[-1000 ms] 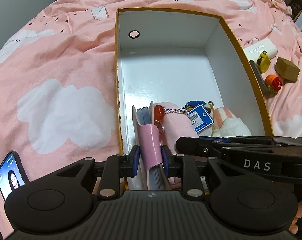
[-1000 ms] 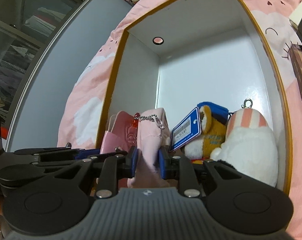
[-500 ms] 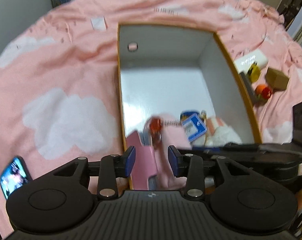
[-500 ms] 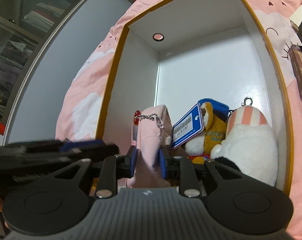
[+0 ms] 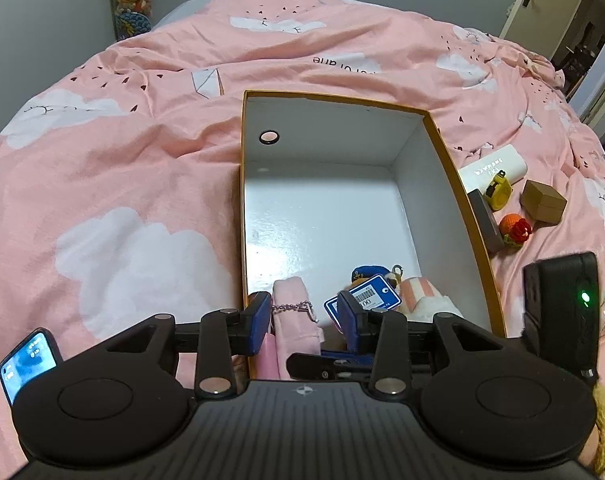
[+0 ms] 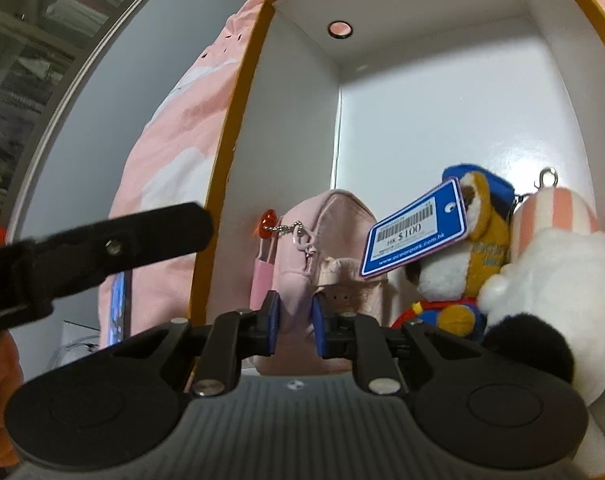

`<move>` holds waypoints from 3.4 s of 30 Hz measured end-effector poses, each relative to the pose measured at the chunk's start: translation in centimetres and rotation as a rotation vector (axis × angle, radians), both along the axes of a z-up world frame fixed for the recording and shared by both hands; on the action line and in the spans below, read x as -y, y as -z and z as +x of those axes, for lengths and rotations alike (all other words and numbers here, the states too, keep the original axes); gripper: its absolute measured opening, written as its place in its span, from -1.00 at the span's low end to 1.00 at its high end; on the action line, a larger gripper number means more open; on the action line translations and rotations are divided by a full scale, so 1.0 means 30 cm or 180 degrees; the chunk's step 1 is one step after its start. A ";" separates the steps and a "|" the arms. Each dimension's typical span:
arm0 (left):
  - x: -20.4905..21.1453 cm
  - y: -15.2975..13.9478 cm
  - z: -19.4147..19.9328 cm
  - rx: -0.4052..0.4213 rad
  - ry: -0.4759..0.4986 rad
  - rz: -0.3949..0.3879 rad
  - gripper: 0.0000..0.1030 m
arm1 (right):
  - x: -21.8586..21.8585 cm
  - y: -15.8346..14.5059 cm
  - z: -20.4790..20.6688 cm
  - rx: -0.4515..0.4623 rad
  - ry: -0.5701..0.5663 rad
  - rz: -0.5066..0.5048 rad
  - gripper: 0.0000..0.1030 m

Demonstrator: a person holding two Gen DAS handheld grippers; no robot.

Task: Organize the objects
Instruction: 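Open both tools to release the pink items into the shoebox, then grasp the dark gray box with right tool while left tool grasps photo card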

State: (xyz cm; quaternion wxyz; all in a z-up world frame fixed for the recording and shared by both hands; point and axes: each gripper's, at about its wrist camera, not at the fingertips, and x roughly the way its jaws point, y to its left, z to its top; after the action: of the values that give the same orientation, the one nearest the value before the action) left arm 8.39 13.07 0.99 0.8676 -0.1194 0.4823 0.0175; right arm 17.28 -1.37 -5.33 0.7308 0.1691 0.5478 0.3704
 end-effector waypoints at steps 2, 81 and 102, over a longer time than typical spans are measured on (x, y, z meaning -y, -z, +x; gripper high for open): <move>0.002 -0.001 -0.001 0.0025 -0.0015 0.0005 -0.11 | 0.005 -0.025 -0.017 0.0185 0.0044 -0.0184 -0.66; 0.522 0.079 0.522 0.0211 0.1089 -0.0102 -0.19 | 0.490 0.053 0.357 0.1784 0.0513 -0.1995 0.11; 0.740 0.315 0.728 -0.0912 0.1087 0.0447 0.00 | 0.886 0.024 0.310 0.0872 0.1334 -0.0633 -0.32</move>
State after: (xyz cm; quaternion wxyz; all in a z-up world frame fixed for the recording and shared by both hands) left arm 30.23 -9.14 -8.48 0.7868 0.0283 0.6114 -0.0793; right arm 26.58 -27.96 -6.05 0.8719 0.1545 0.4305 0.1749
